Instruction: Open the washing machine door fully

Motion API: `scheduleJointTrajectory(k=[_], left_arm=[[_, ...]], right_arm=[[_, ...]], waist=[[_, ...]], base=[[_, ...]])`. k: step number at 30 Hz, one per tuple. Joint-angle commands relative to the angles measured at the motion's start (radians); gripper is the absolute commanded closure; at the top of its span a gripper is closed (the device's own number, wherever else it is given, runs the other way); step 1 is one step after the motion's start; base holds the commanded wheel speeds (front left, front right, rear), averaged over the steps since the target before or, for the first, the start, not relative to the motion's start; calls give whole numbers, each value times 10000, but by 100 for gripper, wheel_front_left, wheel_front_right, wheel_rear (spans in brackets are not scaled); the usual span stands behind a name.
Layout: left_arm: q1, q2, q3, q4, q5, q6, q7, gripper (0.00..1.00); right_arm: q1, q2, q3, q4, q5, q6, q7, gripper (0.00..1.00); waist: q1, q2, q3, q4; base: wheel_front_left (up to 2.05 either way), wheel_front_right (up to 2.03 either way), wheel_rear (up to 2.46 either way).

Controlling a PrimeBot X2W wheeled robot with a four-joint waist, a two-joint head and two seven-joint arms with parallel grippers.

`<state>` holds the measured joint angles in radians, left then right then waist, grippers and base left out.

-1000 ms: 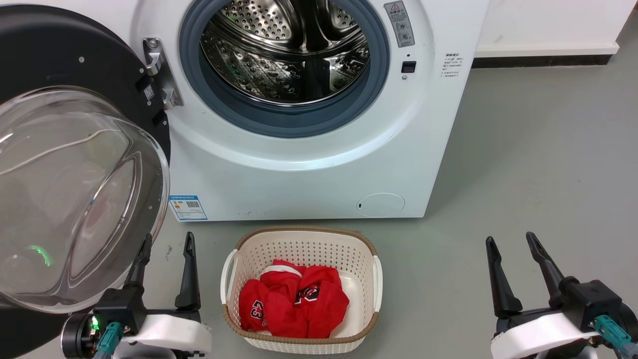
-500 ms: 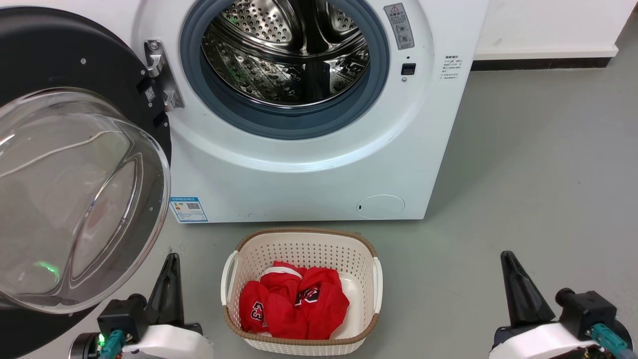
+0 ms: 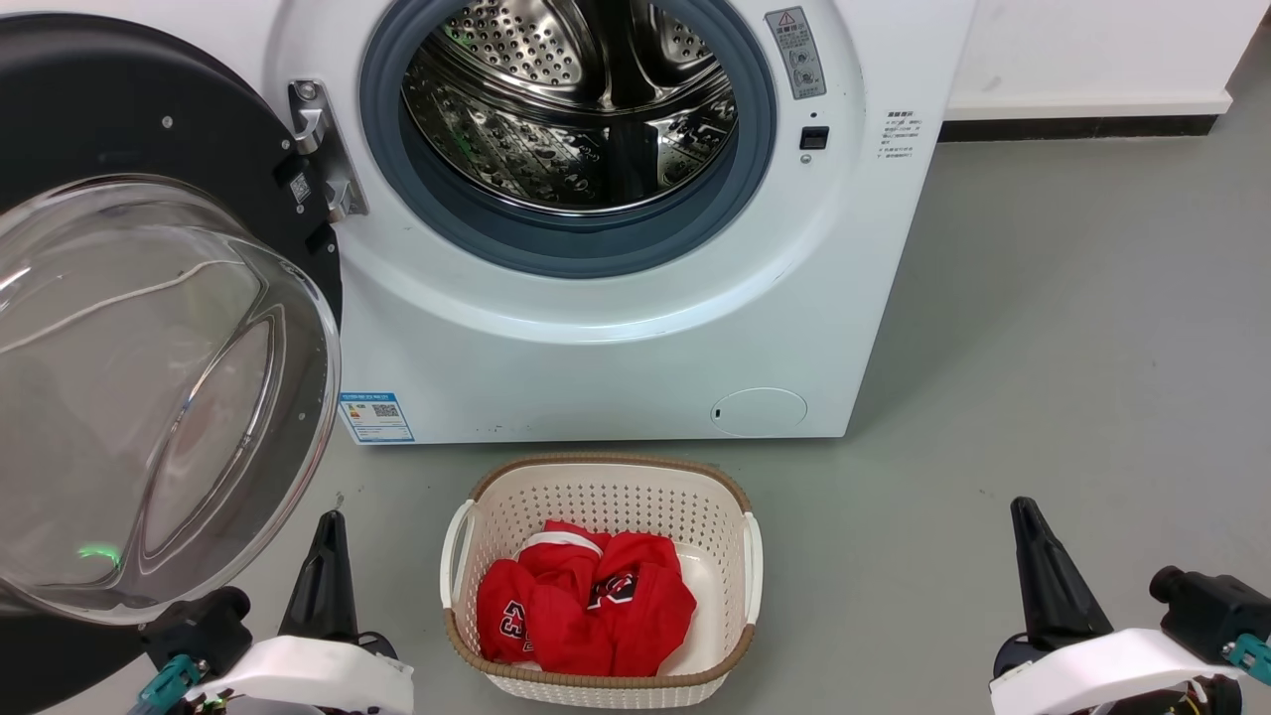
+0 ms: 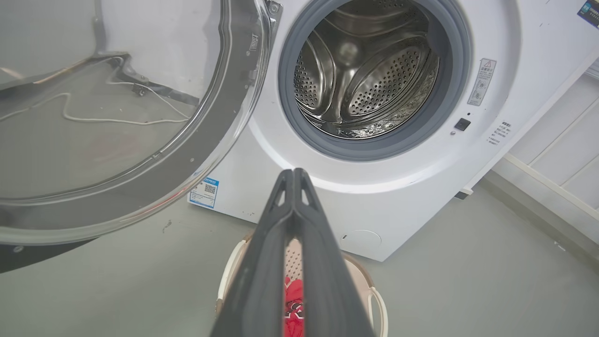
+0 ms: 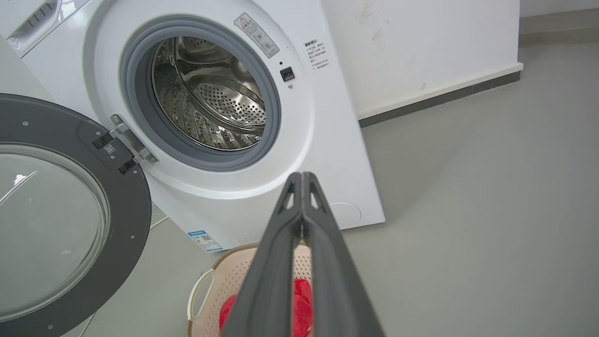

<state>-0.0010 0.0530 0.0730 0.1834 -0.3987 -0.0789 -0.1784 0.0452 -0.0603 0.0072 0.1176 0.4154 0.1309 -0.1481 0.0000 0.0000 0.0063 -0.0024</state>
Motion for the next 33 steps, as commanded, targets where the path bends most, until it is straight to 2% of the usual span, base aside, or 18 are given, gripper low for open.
scheduleJointTrajectory(k=[1, 18, 33], left_arm=[[-308, 33, 33, -116, -547, -50, 94, 100], [-500, 21, 111, 32, -3281, -169, 747, 100], [-646, 11, 178, 155, -5181, -249, 1217, 100]], right_arm=[[-315, -89, -23, -70, 587, 1, 68, 100], [-623, -181, -128, 226, 3418, 1, 524, 100], [-823, -217, -237, 438, 5361, 0, 877, 100]], waist=[[0, 0, -1, 0], [0, 0, -6, 4], [0, 0, -10, 7]], base=[[0, 0, 0], [0, 0, 0], [0, 0, 0]])
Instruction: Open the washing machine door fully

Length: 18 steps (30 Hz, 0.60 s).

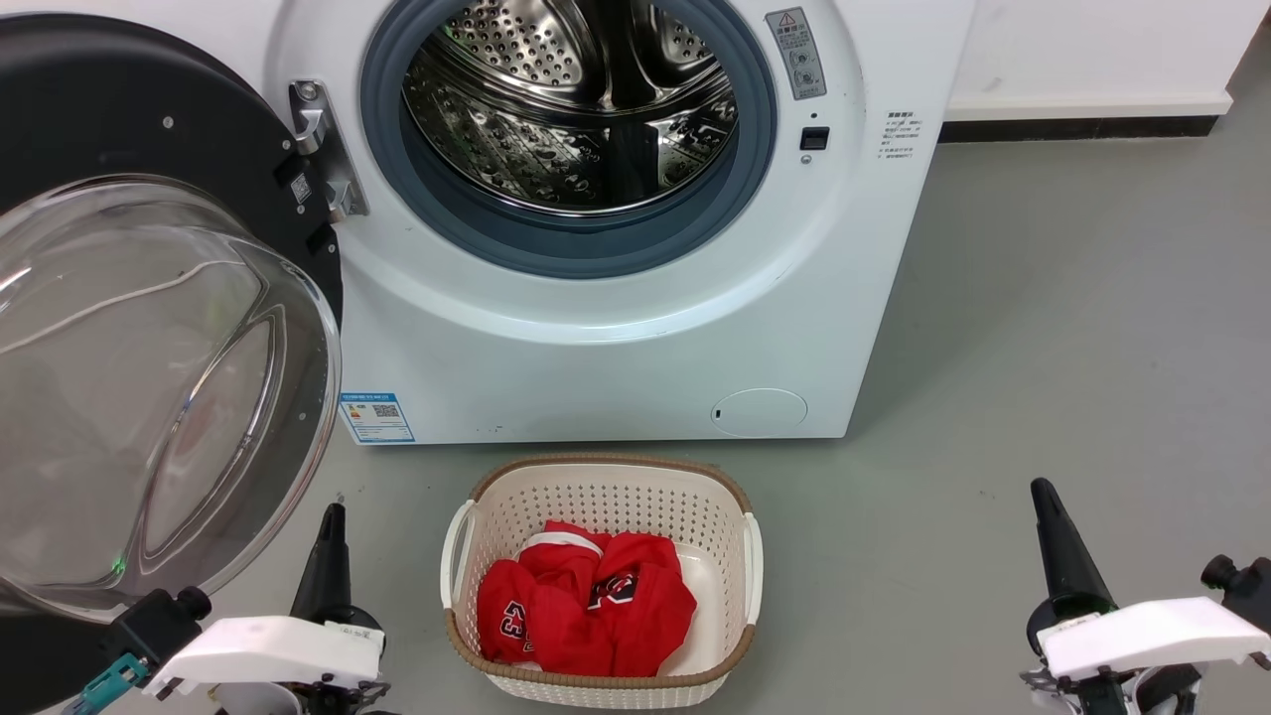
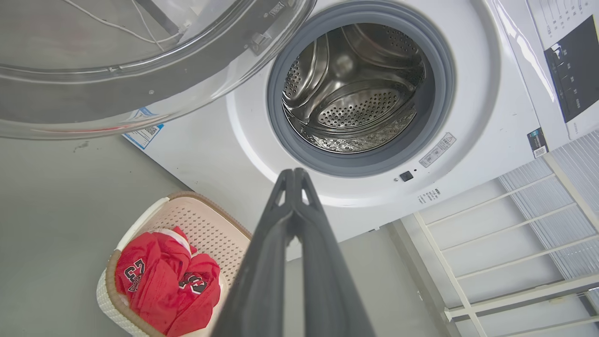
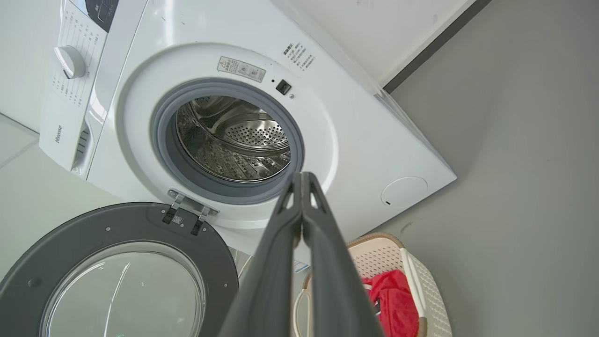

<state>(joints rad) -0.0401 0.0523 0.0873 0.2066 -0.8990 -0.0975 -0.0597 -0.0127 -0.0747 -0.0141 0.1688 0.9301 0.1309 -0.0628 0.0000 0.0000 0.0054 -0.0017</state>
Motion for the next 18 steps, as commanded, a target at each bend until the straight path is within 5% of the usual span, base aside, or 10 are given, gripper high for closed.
scheduleJointTrajectory(k=[1, 18], left_arm=[[-285, 17, 47, -52, -550, -81, 124, 100], [-442, 5, 124, 92, -2685, -174, 659, 100]], right_arm=[[-283, -77, -49, -29, 585, 0, 98, 100], [-522, -83, -219, 217, 2733, 0, 531, 100]], waist=[[0, 0, -1, 1], [0, 0, -6, 5]], base=[[0, 0, 0], [0, 0, 0]])
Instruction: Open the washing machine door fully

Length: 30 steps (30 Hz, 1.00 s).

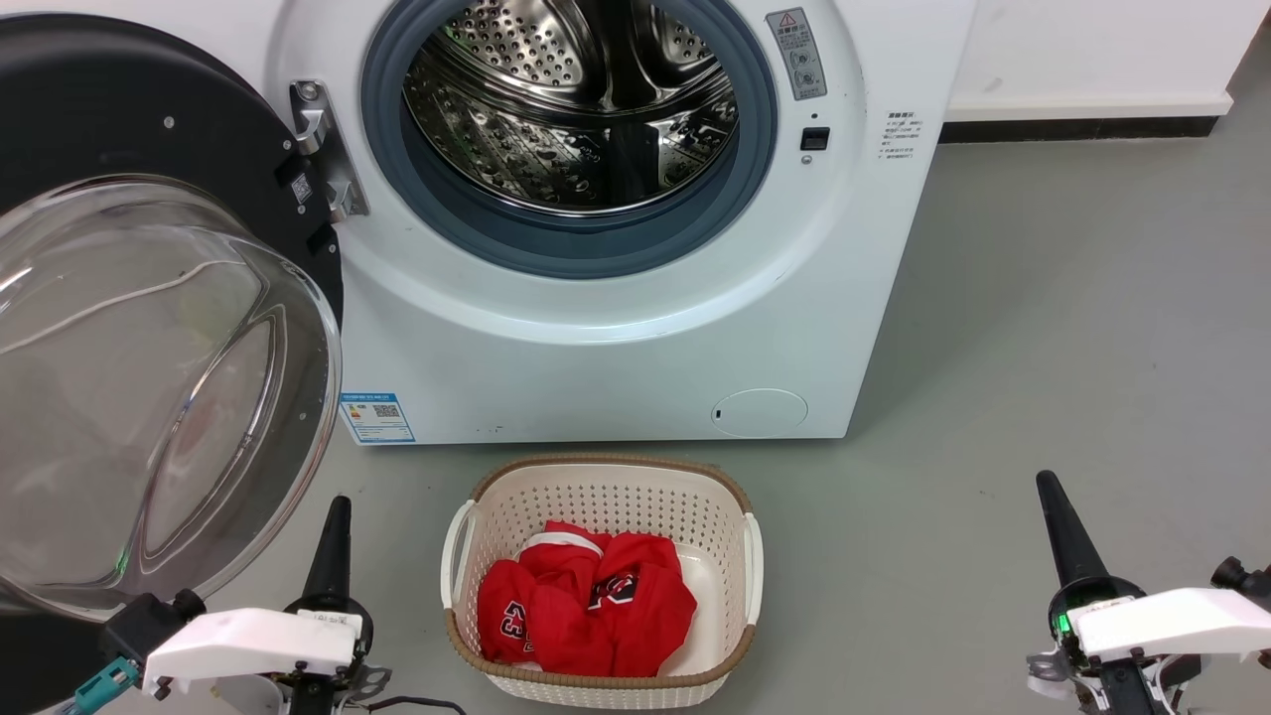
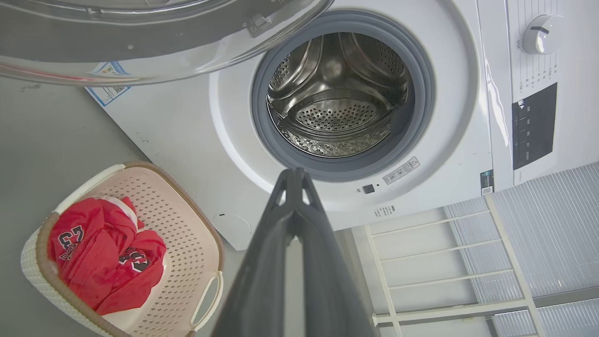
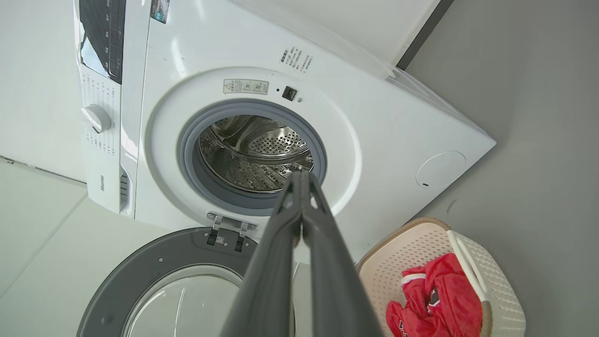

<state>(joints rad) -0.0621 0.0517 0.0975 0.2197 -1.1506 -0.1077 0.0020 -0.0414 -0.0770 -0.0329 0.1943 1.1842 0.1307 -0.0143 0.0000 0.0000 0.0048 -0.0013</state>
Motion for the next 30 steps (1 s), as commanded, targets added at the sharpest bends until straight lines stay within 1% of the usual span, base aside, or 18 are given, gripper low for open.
scheduleJointTrajectory(k=[1, 30], left_arm=[[-234, 10, 26, -34, -272, -69, 64, 100], [-413, -6, 127, 152, -2902, -183, 725, 100]], right_arm=[[-247, -59, -41, -27, 290, 2, 62, 100], [-528, -16, -300, 283, 2882, 1, 642, 100]], waist=[[0, 0, -1, 1], [0, 0, -9, 7]], base=[[0, 0, 0], [0, 0, 0]])
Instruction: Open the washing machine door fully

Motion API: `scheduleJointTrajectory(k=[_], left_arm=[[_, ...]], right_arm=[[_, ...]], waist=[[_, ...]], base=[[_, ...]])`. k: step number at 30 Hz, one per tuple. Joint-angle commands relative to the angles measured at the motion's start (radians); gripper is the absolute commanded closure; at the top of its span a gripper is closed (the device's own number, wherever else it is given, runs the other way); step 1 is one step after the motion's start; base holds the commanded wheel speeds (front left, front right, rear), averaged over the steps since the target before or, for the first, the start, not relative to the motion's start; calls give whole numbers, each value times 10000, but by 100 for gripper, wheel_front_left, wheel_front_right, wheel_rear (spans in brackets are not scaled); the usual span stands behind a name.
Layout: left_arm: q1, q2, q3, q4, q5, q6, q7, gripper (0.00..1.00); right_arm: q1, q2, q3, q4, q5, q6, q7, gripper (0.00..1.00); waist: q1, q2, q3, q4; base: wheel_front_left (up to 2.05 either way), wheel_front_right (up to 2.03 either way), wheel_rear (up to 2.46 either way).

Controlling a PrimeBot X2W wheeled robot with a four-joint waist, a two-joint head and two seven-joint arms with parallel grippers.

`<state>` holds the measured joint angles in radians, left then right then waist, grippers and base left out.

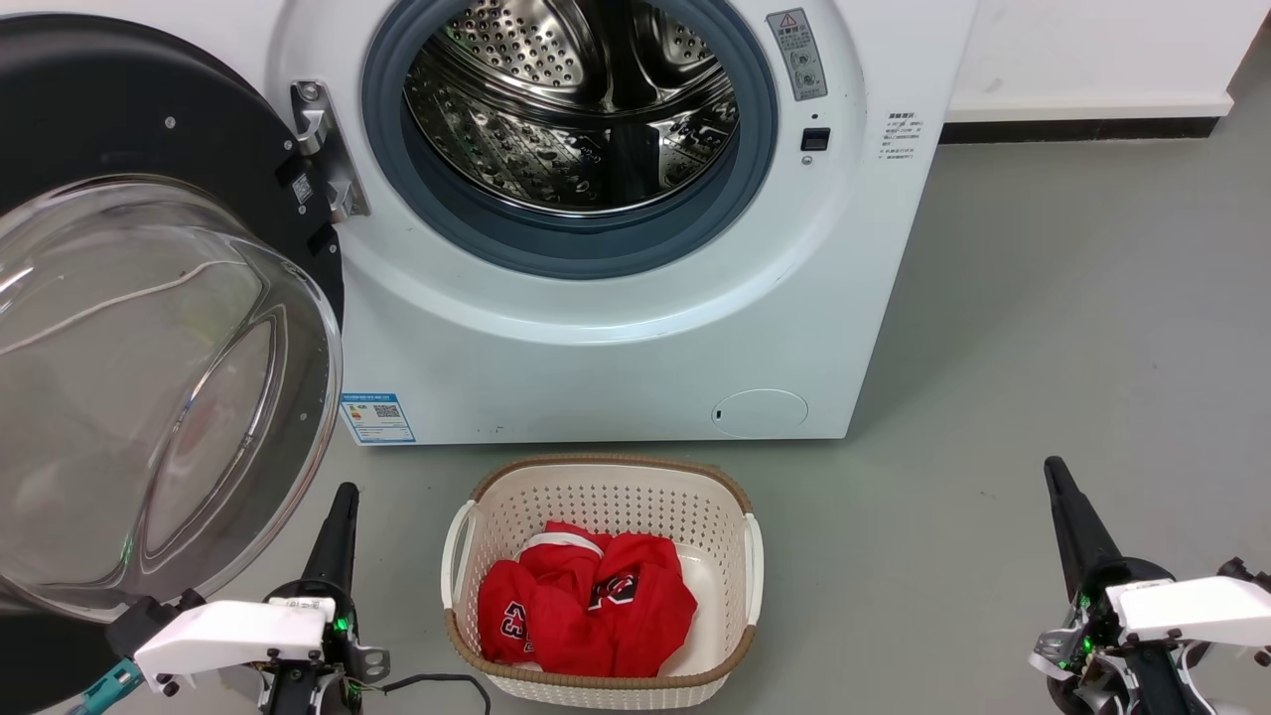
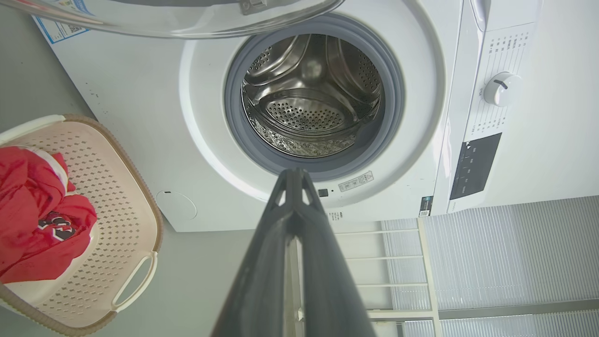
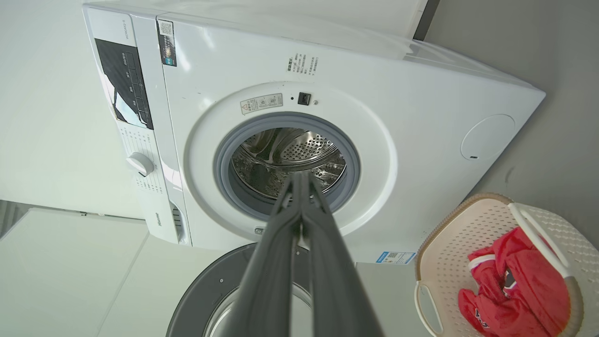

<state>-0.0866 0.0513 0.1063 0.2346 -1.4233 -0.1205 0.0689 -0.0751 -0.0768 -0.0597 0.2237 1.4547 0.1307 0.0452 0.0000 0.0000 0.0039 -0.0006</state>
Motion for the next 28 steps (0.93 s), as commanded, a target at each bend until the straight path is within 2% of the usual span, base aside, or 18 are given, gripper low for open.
scheduleJointTrajectory(k=[1, 18, 28], left_arm=[[-173, -3, 39, 8, -258, -59, 69, 100], [-248, -13, 89, 97, -1531, -110, 393, 100], [-276, -17, 99, 122, -1908, -123, 489, 100]], right_arm=[[-198, -15, -40, 3, 258, 1, 72, 100], [-319, 28, -185, 165, 1500, 1, 357, 100], [-368, 53, -240, 211, 1842, 0, 461, 100]], waist=[[0, 0, 0, 1], [0, 0, -5, 4], [0, 0, -7, 6]], base=[[0, 0, 0], [0, 0, 0], [0, 0, 0]])
